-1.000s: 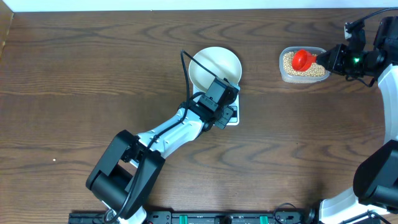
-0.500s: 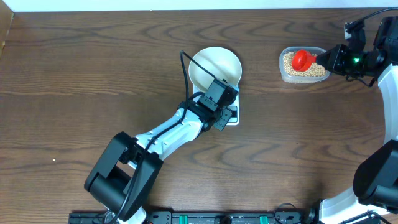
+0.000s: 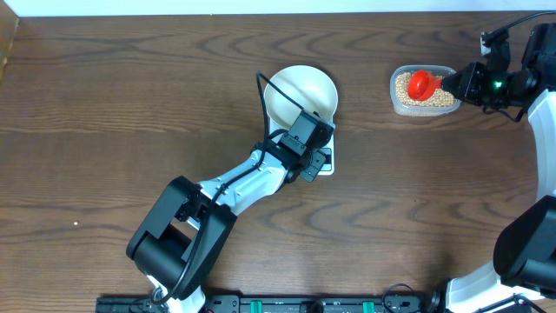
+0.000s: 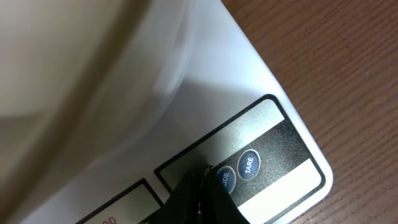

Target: Scoop item into bowl and weigh 50g on scale

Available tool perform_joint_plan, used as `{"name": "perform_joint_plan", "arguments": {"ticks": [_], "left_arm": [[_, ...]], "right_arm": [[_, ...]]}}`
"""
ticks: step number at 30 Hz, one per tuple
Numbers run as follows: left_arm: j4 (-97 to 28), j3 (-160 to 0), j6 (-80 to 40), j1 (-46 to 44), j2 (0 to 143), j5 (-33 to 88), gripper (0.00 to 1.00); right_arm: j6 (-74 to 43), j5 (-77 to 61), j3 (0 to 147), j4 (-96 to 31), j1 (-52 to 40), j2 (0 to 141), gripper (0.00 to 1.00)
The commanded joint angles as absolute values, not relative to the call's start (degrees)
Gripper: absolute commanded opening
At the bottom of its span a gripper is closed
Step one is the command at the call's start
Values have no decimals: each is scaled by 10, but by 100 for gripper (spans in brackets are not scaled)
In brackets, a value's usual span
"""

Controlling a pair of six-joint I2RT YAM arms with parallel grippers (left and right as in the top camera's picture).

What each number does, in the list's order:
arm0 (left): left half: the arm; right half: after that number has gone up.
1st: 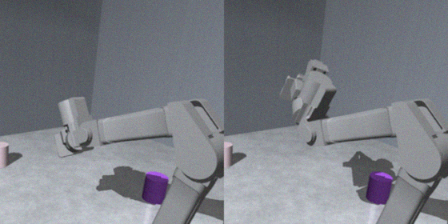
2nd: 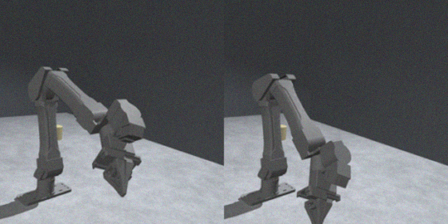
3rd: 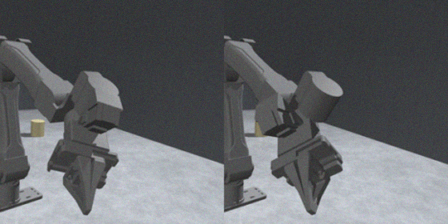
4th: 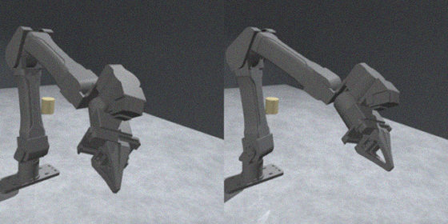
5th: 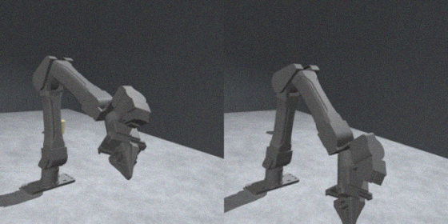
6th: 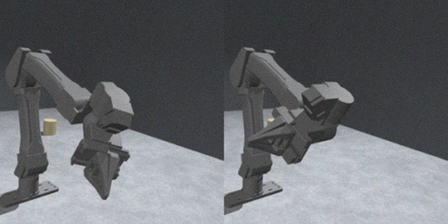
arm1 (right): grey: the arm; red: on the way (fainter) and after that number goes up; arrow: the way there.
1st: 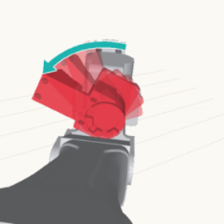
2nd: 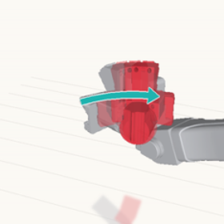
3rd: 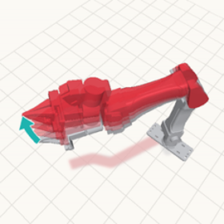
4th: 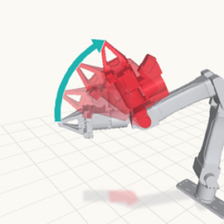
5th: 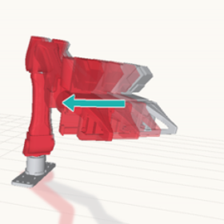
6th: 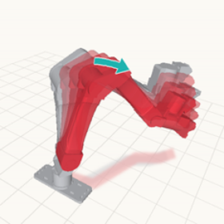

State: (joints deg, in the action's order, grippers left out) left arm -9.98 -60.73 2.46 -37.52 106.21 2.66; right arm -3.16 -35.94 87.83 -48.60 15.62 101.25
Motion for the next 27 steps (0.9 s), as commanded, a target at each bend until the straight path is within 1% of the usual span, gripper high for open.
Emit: {"name": "perform_joint_plan", "arguments": {"ticks": [1,17,27], "left_arm": [[-97,-617,36,-373,1038,16,7],[-112,-621,39,-370,1033,8,7],[-114,-617,27,-370,1090,24,7]], "right_arm": [[-20,-359,889,-487,153,1003,1],[-16,-359,889,-487,153,1003,1],[-16,-359,889,-487,153,1003,1]]}}
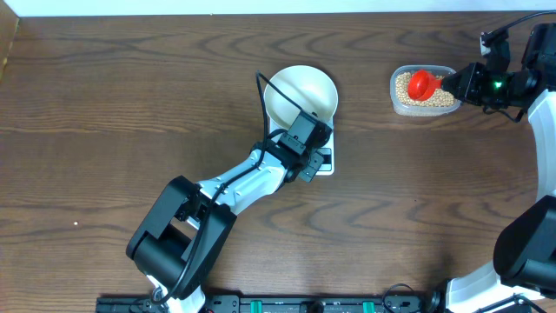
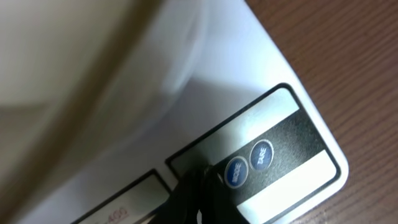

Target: Scoop item into bowl and weigh 50g on scale

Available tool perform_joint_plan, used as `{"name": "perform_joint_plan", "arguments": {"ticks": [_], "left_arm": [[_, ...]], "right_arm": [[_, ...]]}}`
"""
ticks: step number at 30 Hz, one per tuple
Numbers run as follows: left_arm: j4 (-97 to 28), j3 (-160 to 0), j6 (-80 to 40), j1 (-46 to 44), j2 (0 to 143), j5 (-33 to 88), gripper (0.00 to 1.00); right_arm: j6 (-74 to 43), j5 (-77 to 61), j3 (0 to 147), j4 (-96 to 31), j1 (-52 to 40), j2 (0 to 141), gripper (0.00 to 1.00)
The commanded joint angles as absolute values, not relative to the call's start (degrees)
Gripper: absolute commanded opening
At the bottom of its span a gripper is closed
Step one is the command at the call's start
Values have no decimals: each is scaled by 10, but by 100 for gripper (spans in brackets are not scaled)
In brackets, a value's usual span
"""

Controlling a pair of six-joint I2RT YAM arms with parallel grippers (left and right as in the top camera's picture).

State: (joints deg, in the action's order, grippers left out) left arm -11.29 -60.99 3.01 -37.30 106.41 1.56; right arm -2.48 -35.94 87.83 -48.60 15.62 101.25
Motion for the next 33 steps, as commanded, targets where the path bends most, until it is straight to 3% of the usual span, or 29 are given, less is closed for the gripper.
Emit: {"name": "perform_joint_plan", "arguments": {"ticks": [1,16,33], "left_arm": [[-114,-617,28,-370,1090,23,7],[-112,-618,30,-370,1026,23,8],[-112,-604,27,-370,1052,24,7]], "right_arm": [[-16,-359,889,-487,153,1003,1],[-16,-359,889,-487,153,1003,1],[-16,-359,889,-489,153,1003,1]]}}
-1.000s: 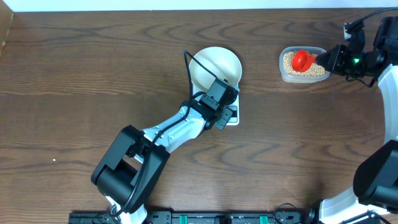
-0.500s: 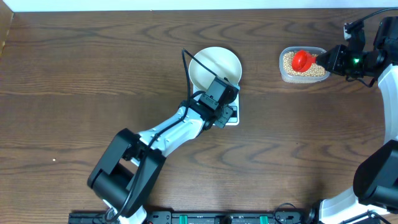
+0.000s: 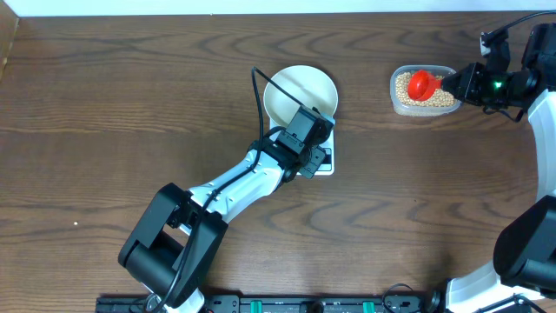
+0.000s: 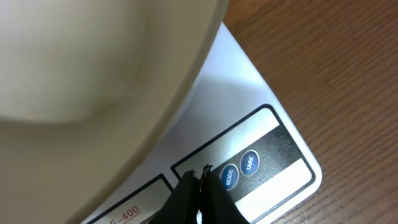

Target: Scoop item into bowl and weigh 50g on scale

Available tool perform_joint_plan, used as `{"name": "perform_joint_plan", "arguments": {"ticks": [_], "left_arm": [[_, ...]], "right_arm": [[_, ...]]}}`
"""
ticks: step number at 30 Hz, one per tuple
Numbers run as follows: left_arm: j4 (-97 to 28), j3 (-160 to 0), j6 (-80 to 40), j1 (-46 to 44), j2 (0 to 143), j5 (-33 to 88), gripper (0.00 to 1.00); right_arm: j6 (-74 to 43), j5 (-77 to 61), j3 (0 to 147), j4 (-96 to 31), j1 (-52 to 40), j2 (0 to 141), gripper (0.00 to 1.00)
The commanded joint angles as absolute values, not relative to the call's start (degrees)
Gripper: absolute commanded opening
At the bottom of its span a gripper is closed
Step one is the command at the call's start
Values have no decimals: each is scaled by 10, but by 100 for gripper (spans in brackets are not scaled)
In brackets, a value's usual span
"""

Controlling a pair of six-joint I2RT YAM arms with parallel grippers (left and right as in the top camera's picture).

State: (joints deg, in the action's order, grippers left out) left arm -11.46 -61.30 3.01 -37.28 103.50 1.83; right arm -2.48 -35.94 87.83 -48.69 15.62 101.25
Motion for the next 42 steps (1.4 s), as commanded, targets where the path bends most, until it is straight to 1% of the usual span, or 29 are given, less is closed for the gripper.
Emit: {"name": "perform_joint_plan", "arguments": {"ticks": [1,19,28,42], "left_arm": [[-111,-604,27,-371,1057,25,7],[-112,-605,30,-370,1074,34,7],[-112,-612,34,-369,1021,8,7],[-129,-602,25,-369,1042,10,7]], "right_arm": [[-16,-359,889,-489,153,1003,1],[-16,-359,889,-491,153,1003,1],[-16,-359,889,-493,153,1003,1],[-15,-359,889,-493,153,1003,1]]}}
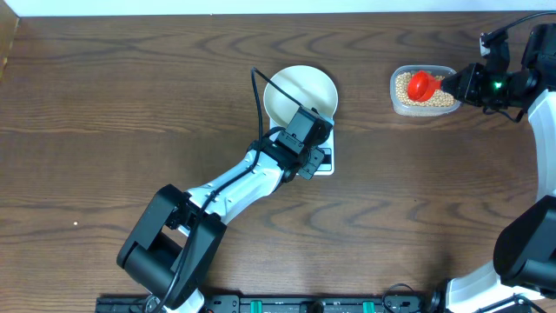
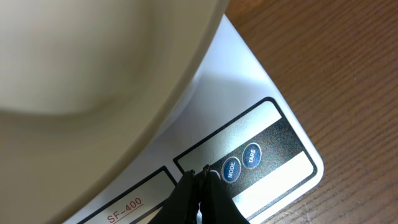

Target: Scoop item into bowl and weigh 50g on scale

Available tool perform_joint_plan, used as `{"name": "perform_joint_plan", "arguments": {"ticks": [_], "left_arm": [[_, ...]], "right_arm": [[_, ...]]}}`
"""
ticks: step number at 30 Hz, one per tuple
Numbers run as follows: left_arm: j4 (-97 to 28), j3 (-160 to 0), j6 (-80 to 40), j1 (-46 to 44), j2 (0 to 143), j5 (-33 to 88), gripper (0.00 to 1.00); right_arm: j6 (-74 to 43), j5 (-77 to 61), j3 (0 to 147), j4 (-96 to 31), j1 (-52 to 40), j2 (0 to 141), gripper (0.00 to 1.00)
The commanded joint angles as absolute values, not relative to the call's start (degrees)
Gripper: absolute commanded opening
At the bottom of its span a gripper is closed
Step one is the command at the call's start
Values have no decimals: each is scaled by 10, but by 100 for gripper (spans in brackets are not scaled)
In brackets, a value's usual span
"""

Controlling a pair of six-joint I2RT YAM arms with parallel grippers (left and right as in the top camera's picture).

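Observation:
A cream bowl (image 1: 300, 94) stands on the white scale (image 1: 327, 167). In the left wrist view the bowl (image 2: 93, 56) fills the upper left, over the scale (image 2: 249, 81). My left gripper (image 2: 199, 172) is shut, its tips on the panel just left of the blue MODE button (image 2: 230, 169), with the TARE button (image 2: 251, 155) beyond. From overhead, the left gripper (image 1: 314, 157) sits at the scale's front. At the far right, my right gripper (image 1: 460, 83) is shut on the handle of a red scoop (image 1: 422, 84) resting in a tub of beans (image 1: 404, 87).
Dark wooden tabletop (image 1: 130, 96) surrounds the scale. The label SF-400 (image 2: 124, 209) shows beside the display frame. The left arm (image 1: 234, 187) stretches diagonally from the front edge. The bean tub stands near the right rear corner.
The left gripper's shut tips sit a touch further from the MODE button, and more of the SF-400 label shows. The right gripper and scoop have not moved.
The shut left tips covered part of the MODE button, with the bowl close and blurred. Then they lay just left of it. Later the view stood further back with the tips beside MODE, and they stay there now. The right gripper held the scoop in the beans throughout.

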State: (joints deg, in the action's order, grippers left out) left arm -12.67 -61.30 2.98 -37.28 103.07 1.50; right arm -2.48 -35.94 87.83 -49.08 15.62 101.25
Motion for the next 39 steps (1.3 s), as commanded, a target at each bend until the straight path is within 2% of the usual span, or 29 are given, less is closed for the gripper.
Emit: {"name": "perform_joint_plan", "arguments": {"ticks": [1,18,30,39], "left_arm": [[-130,-601,25,-369,1047,11,7],[-119,-604,32,-369,1073,35,7],[-126,-611,34,-369,942,30,7],[-246,-611,31,-369,833,-34,7]], "right_arm": [[-15,-359,889,-493,153,1003,1],[-14,-359,889,-493,153,1003,1],[-14,-359,889,-490,153,1003,1],[-14,-359,889,-487,153,1003,1]]}}
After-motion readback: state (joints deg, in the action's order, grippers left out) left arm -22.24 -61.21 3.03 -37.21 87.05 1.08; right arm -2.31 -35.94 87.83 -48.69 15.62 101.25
